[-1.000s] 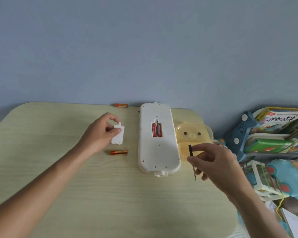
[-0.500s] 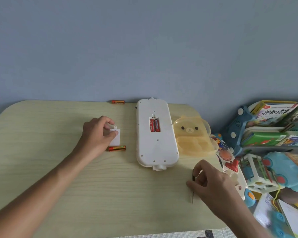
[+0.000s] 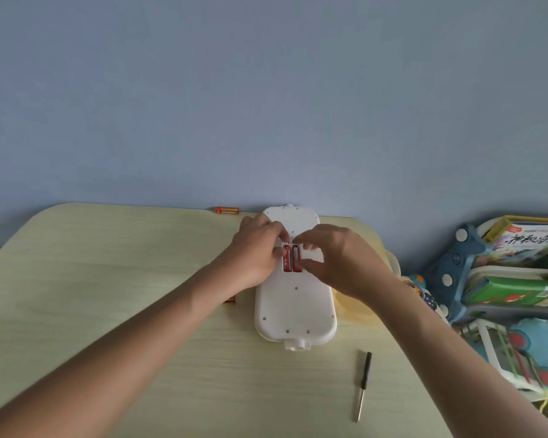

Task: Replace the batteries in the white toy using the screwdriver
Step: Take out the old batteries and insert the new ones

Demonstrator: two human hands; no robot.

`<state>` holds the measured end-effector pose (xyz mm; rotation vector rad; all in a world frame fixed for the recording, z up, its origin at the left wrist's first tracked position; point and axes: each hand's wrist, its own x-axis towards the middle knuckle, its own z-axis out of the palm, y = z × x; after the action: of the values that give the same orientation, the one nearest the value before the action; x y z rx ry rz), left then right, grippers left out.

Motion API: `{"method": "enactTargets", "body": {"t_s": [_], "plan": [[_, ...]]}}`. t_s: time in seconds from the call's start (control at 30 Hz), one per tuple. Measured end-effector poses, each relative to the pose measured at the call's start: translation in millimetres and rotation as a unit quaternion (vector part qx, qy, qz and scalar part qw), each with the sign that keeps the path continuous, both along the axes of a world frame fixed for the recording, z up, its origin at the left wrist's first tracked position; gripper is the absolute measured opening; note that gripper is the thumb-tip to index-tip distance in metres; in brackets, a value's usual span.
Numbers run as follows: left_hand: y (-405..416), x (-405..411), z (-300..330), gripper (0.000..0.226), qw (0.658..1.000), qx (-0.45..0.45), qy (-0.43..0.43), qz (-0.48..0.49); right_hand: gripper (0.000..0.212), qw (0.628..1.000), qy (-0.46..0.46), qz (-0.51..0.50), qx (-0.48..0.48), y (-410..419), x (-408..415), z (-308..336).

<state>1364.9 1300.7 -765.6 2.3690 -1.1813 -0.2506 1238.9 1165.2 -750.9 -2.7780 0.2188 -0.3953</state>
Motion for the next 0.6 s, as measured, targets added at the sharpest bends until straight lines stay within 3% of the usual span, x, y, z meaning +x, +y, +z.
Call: {"method": "enactTargets", "body": {"t_s": [0.33, 0.6], "plan": [[-6.3, 5.0, 3.7, 0.020, 0.999, 0.022, -0.021, -0.024, 0.023, 0.988, 0.058, 0.081, -0.119, -4.5, 13.9, 3.3], [-12.7, 9.3, 3.4, 0.016, 0.998, 0.058, 0.006, -0.024, 0.036, 0.988, 0.041, 0.098, -0.109, -9.9, 10.6, 1.4]]}}
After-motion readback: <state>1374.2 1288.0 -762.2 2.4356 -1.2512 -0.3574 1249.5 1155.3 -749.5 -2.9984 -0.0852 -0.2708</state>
